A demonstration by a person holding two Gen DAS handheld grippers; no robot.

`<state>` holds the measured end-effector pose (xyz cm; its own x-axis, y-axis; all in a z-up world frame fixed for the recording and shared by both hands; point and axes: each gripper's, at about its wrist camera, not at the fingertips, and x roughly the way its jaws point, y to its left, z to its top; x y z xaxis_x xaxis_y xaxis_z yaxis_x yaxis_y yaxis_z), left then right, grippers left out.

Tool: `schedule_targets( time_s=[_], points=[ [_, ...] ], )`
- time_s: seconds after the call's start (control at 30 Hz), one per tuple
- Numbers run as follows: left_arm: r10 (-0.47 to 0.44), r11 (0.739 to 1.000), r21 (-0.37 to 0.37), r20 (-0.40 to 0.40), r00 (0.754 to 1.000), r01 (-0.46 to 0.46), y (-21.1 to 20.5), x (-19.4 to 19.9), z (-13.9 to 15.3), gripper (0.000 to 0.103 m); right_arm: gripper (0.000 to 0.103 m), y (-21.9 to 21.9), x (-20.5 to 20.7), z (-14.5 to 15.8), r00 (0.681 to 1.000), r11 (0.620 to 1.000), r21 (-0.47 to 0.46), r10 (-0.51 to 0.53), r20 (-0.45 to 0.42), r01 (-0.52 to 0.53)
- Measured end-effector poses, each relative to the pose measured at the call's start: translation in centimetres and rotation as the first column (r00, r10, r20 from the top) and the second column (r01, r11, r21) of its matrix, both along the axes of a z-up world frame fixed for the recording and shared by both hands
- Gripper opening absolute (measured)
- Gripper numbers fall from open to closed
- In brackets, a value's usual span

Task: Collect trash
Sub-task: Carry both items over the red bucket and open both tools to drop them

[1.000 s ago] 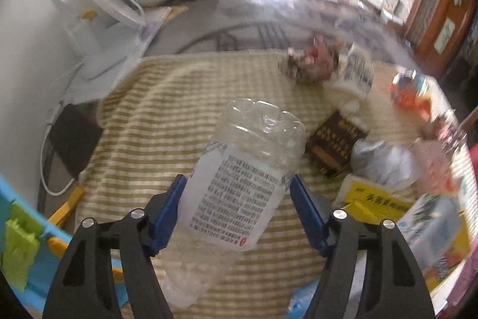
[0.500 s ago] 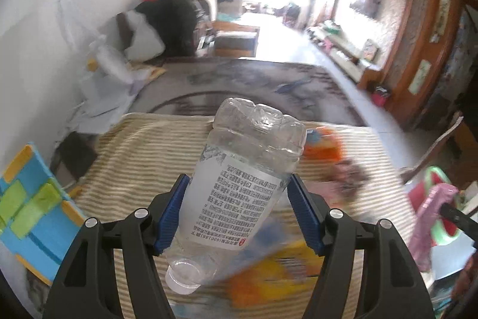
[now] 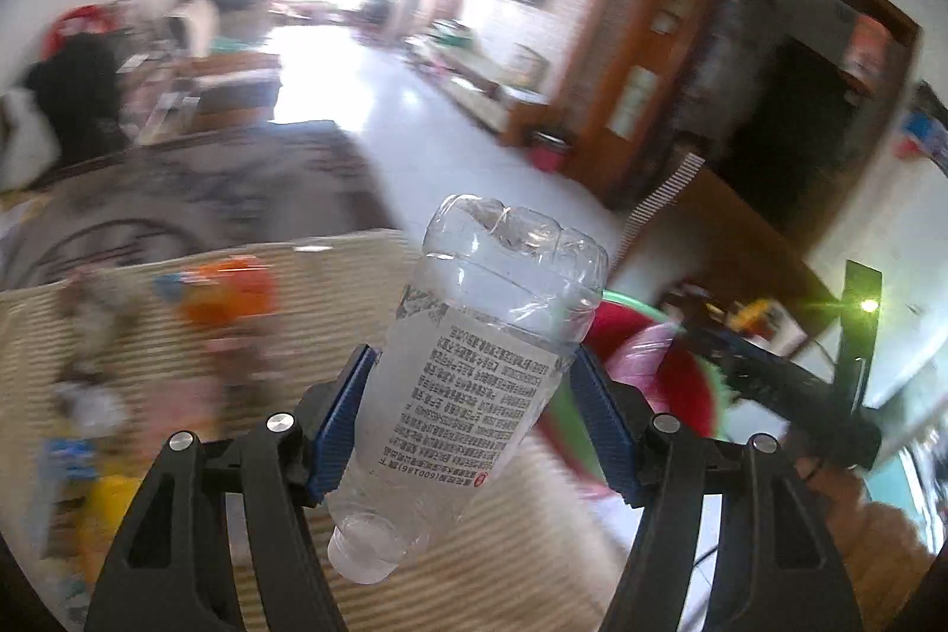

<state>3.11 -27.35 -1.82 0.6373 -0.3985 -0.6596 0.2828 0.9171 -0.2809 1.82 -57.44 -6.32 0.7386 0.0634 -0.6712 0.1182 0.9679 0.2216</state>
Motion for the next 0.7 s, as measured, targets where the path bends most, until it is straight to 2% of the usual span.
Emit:
schedule_targets(
  time_s=[0.1, 0.27, 0.4, 0.5, 0.53, 0.63, 0.7],
  points=[
    [-0.094, 0.995, -0.022, -0.03, 0.995, 0.094, -4.7, 1.1, -0.8, 0.064, 0.07, -2.7, -1.4, 0.2, 0.998, 0.998, -0.01, -0.059, 0.005, 0.059],
    [-0.193, 0.981, -0.04, -0.06, 0.979, 0.191, -10.4, 2.7, -1.8, 0.064, 0.072, -7.0, -4.2, -0.1, 0.985, 0.985, 0.022, -0.173, -0.006, 0.173],
    [-0.25, 0.968, -0.027, -0.083, 0.965, 0.248, -14.5, 4.0, -3.0, 0.064, 0.073, -9.6, -6.0, -0.4, 0.97, 0.97, 0.025, -0.243, -0.017, 0.243],
    [-0.227, 0.973, 0.027, -0.099, 0.969, 0.23, -15.6, 4.6, -3.6, 0.067, 0.073, -10.2, -6.9, -0.2, 0.964, 0.964, 0.02, -0.266, -0.01, 0.266],
    [-0.226, 0.973, 0.025, -0.101, 0.969, 0.23, -15.6, 4.8, -3.8, 0.068, 0.073, -10.3, -7.0, -0.1, 0.964, 0.964, 0.016, -0.267, -0.004, 0.267],
    [-0.212, 0.977, 0.015, -0.09, 0.973, 0.214, -14.7, 4.3, -3.3, 0.08, 0.073, -9.9, -6.6, 0.3, 0.969, 0.969, 0.019, -0.245, 0.011, 0.245],
    [-0.197, 0.98, 0.02, -0.065, 0.978, 0.198, -14.0, 4.0, -2.7, 0.081, 0.073, -9.1, -5.8, 0.5, 0.976, 0.976, 0.029, -0.215, 0.021, 0.214]
  ],
)
